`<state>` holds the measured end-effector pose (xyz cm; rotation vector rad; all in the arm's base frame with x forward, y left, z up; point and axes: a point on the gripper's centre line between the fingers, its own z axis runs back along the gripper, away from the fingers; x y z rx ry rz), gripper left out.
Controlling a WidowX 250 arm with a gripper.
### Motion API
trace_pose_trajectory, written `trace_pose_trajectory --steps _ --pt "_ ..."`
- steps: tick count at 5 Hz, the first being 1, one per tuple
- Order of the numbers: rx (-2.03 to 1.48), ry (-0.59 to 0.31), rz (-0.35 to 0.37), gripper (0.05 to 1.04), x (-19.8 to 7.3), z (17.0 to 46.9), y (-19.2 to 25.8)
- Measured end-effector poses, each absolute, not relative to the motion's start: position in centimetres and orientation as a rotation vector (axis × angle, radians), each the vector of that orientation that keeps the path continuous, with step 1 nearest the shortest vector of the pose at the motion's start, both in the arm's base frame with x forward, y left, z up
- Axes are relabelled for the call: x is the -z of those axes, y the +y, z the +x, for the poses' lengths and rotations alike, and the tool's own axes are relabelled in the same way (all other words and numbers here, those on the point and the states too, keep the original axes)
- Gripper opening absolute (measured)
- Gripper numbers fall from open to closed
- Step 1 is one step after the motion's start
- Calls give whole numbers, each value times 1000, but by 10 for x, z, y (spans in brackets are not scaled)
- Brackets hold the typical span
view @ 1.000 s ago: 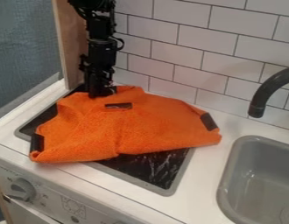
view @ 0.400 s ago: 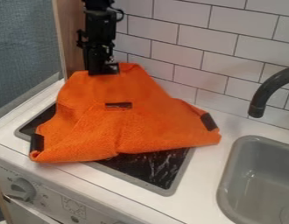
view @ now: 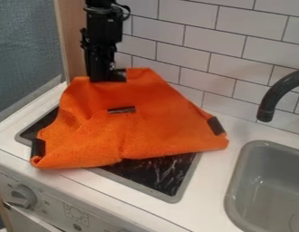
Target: Fold the cloth from top left to bottom right
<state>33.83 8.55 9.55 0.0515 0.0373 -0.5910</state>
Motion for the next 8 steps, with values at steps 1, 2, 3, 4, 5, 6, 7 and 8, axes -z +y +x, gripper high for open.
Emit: trace_pose_trajectory --steps 1,2,3,4,5,6,7,8 --pt "639 50 42 51 -86 315 75" --pt "649 59 22 51 -63 296 66" --pt "656 53 74 76 -41 287 54" --pt "612 54 115 235 -36 285 57" --pt "591 63 112 503 -37 284 58" --pt "573 89 105 811 -37 280 57" --pt "562 76 92 1018 -45 282 55" --pt "540 41 87 1008 -67 290 53"
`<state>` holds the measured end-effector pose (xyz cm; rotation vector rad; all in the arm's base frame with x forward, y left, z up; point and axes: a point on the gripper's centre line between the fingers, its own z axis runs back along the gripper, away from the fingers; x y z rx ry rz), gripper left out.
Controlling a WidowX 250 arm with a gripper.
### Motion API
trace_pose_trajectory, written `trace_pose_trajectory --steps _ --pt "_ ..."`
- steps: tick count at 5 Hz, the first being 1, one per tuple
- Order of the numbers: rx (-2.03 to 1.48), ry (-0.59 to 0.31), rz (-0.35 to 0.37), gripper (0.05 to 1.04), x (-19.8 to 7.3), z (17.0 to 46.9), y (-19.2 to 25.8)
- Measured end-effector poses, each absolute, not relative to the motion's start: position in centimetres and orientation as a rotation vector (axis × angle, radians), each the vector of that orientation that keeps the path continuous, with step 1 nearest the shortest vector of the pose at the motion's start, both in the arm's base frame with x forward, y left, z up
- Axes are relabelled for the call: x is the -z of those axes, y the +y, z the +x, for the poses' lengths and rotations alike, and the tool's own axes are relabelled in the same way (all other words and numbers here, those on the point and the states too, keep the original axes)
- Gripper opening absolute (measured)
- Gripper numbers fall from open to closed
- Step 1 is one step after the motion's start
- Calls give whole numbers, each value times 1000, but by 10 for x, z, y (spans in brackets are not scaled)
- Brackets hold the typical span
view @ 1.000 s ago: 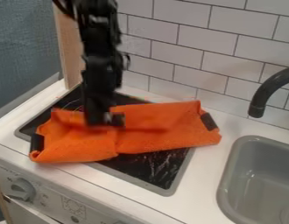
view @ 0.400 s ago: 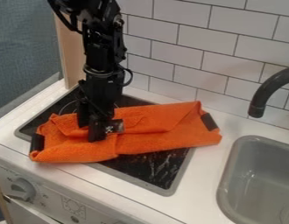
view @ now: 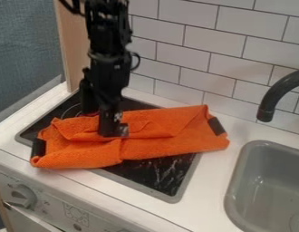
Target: Fold the cloth from top left to bottom right
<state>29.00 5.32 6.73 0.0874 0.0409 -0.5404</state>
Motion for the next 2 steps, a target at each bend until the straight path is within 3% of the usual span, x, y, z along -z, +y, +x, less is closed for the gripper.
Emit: trace_pose_trajectory --steps 2 --pt "502 -29 48 999 -126 304 45"
